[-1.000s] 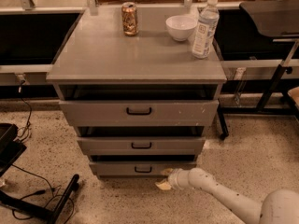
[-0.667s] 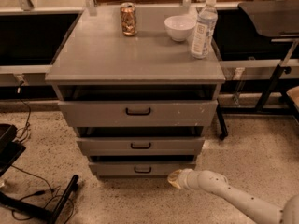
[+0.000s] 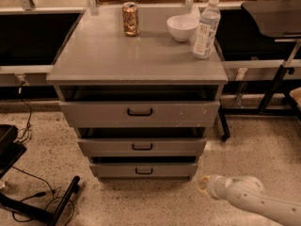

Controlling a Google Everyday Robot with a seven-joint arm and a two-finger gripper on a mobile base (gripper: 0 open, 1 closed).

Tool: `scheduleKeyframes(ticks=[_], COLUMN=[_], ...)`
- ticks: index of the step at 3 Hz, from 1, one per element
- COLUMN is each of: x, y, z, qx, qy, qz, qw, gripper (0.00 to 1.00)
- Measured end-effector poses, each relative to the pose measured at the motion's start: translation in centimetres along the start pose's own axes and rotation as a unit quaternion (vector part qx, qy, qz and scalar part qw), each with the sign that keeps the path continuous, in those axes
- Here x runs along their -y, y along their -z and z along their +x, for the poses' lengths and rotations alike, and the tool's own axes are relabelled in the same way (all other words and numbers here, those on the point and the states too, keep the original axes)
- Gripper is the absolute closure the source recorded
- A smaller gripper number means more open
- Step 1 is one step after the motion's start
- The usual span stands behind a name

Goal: Close bottom drawer

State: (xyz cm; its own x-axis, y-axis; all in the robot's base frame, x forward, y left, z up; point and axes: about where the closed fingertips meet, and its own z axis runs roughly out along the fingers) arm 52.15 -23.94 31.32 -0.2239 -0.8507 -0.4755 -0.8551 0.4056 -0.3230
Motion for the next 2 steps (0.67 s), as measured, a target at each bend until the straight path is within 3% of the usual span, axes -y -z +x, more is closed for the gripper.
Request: scheduleKeyframes(ticks=[1, 2], x=[-2.4, -6.0], y=[9.9, 18.8], z=[4.8, 5.0], qx=[-0.067, -0.134], qy=[0.001, 0.015], qz=[0.013, 0.027], qw=[0.9976, 0.9905], gripper=[1.0, 1.0])
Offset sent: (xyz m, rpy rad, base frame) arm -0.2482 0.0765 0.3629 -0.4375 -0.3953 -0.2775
